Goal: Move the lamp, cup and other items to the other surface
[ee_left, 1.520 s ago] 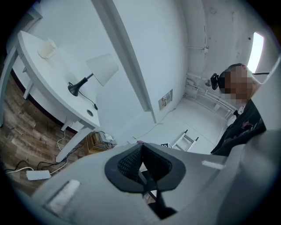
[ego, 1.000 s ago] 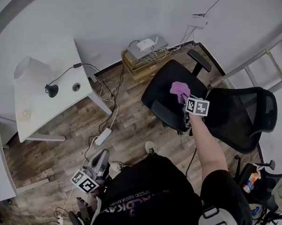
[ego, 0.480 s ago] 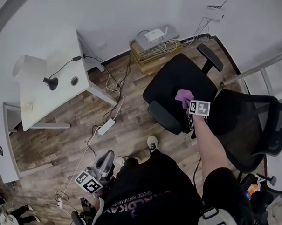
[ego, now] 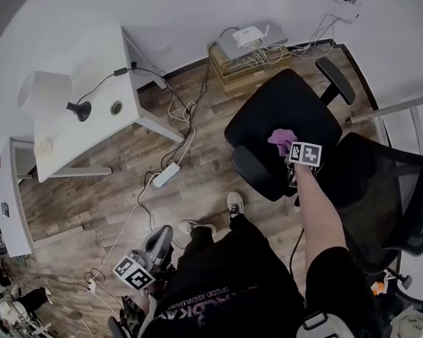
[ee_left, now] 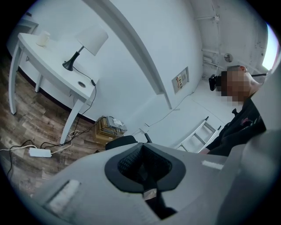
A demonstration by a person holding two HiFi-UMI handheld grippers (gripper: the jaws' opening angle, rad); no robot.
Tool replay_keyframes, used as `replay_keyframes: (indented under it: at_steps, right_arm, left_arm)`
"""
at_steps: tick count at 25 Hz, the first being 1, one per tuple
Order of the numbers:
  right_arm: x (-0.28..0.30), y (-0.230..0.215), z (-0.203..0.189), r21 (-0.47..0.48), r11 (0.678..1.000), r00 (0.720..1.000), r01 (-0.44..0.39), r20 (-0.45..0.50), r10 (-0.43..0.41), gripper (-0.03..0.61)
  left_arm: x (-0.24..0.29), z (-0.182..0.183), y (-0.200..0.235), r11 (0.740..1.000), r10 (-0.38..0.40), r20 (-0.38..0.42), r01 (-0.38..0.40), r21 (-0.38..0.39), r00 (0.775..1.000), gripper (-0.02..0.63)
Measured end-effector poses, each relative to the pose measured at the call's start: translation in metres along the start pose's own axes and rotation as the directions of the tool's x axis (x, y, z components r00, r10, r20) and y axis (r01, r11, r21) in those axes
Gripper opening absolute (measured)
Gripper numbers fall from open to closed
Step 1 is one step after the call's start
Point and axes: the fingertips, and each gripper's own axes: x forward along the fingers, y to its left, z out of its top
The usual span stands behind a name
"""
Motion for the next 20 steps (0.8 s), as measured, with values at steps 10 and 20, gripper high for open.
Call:
replay_keyframes:
  at_steps: [10, 20]
  right_arm:
    - [0.005, 0.001, 0.021, -0.016, 1.000, 1.000, -0.016, 0.011, 0.016, 0.140]
    - [-0.044, 0.041, 0.072, -0.129, 0.973, 0.968, -0.193, 0.137, 0.210, 0.003]
  left_arm:
    - [0.020, -0.004, 0.000, 1.000, -0.013, 0.007, 0.013, -0.003, 1.000, -0.002]
    - [0.031, -0.009, -0.013, 0.999, -0.043, 0.048, 0.043, -0.008, 0.998, -0.001]
